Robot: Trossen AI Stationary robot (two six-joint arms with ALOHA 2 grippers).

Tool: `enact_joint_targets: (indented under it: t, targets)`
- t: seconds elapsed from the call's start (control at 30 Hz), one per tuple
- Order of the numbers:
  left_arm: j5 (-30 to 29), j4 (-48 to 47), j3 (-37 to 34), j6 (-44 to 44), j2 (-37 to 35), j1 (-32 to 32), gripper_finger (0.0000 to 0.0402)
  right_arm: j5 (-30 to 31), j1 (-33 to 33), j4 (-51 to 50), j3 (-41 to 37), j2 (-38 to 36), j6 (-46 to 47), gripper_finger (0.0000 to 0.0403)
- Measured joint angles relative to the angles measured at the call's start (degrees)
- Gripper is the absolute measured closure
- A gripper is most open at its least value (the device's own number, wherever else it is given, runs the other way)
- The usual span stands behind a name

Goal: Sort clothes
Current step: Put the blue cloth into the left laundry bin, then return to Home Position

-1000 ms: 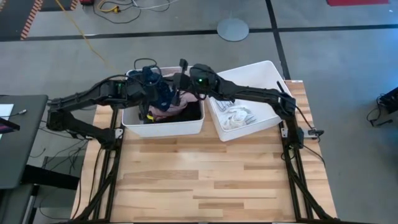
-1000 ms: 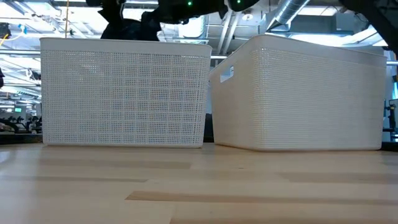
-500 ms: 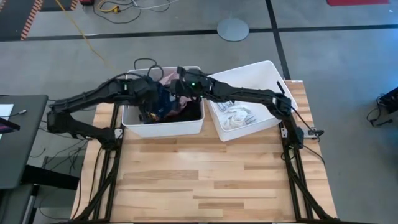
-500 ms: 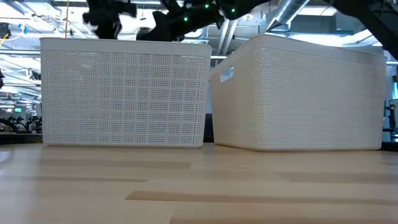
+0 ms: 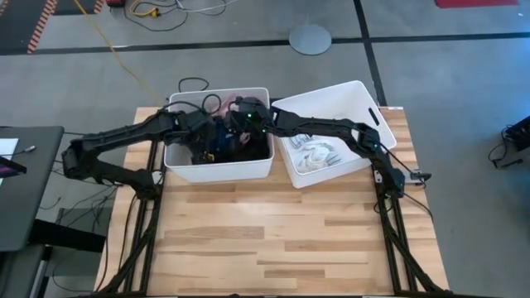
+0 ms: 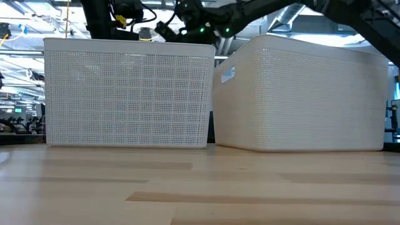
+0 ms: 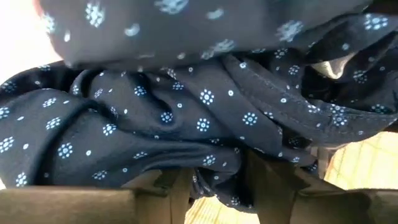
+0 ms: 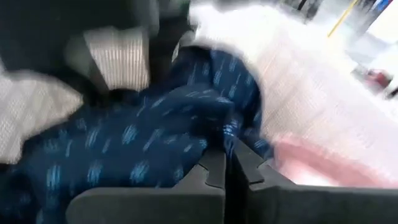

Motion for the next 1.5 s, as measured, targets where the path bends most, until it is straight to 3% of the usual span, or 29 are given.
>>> enact_joint_targets:
  t: [0.47,0.67,1.13,1.27,1.5]
  targets:
    - [2.25,1.99,-0.68,-0.47,0.0,0.55,0.0214,-2.33,-0.52,-2.05,-0.02,2.84,3.2,0.038]
    - [2.24,-0.53,1.18,-1.56,-2.12,0.27,0.0205,-2.36,0.0,-4.56,1.34,1.52,3.16,0.0337]
    - [2.27,-1.22,6.63,-4.8,-21.41,-6.18,0.0205,-1.97,3.37,-27.23,24.62,0.95,-0.1,0.0187]
    - [2.23,-1.33,6.67,-6.4,-27.44,-8.46,0.0205,-1.59,4.38,-27.61,22.69,-4.43,-1.58,0.0173]
    - [3.02,-1.51,6.4,-9.67,-36.19,-11.09,0.0205,-1.34,6.61,-37.14,22.71,-14.8,-1.66,0.0173]
